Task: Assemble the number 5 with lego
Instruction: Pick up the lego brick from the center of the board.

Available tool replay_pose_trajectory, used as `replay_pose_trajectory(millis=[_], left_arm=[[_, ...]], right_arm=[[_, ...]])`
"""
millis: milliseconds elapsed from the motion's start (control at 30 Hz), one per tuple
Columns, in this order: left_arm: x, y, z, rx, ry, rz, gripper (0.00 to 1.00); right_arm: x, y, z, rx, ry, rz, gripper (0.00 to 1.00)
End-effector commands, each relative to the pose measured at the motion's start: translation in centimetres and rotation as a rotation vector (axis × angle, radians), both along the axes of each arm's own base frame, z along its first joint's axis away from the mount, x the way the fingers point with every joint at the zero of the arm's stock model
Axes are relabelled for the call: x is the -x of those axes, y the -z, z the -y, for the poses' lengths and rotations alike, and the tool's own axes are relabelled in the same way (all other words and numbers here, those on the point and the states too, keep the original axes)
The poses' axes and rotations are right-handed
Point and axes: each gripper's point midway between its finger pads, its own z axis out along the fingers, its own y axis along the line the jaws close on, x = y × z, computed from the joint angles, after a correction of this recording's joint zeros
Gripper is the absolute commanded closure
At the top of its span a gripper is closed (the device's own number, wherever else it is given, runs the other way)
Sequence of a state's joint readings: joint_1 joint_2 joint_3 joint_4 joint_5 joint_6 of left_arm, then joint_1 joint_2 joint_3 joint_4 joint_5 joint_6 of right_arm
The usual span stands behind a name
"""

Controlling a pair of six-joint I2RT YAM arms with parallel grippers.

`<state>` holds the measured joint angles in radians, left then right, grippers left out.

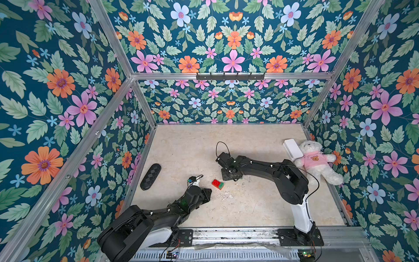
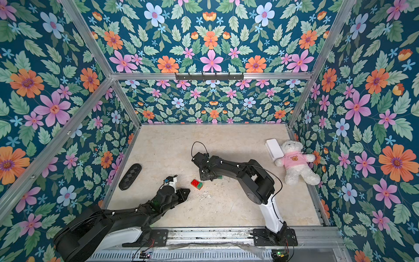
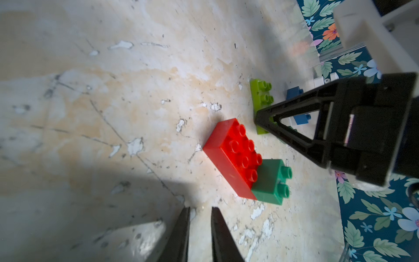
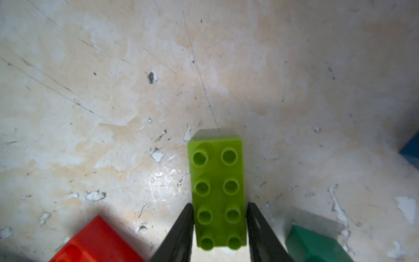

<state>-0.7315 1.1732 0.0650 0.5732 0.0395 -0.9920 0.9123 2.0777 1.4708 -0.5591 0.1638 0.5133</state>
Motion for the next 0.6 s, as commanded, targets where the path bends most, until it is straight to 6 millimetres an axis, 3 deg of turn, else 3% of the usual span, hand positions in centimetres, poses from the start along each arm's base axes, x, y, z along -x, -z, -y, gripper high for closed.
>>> replay_pose_trajectory(millis=[0, 233, 567], left_arm=[[1.9, 2.8, -1.4, -0.09, 0.008, -0.111, 0.78], [2.0, 2.6, -1.1, -0.076, 0.02, -0.11, 0.78], [2.1, 1.3, -0.2, -0.012, 0.033, -0.092, 0.73]], right_arm=[[0.0, 0.1, 0.4, 0.024, -0.006, 0.0, 0.66], [0.2, -1.1, 0.5, 0.005, -0.011, 0.016, 0.74], [1.5, -5.3, 0.0, -0.121, -0.099, 0.069, 0.75]])
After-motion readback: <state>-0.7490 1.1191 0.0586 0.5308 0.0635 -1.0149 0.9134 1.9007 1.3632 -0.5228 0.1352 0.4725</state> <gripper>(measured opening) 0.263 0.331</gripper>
